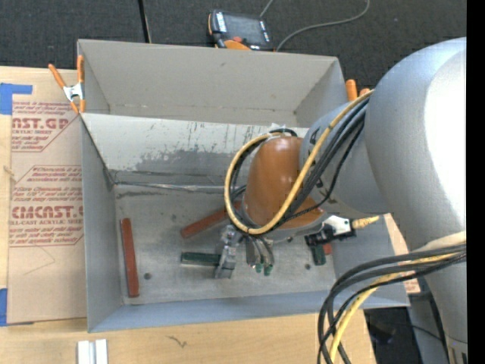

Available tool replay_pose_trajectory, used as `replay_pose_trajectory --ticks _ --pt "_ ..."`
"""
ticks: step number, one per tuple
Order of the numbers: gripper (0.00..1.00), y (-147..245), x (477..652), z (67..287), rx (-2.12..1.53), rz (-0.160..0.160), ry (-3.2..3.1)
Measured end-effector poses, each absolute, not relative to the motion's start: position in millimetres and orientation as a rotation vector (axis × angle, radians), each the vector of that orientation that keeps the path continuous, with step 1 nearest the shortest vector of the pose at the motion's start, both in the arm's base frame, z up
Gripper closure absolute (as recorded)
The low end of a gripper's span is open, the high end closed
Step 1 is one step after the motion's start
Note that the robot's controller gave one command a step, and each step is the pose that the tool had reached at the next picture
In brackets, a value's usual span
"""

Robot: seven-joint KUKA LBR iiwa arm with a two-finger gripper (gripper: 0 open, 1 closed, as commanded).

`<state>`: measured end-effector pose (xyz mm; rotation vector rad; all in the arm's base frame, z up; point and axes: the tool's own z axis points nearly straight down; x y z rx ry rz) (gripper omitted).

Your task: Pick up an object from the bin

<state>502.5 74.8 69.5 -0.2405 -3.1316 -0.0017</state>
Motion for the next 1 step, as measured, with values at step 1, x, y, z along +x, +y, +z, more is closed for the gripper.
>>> replay_pose_trajectory --ticks 1 --pt "1.00 61.6 508.9 257.5 -0.201 -0.003 -3.144"
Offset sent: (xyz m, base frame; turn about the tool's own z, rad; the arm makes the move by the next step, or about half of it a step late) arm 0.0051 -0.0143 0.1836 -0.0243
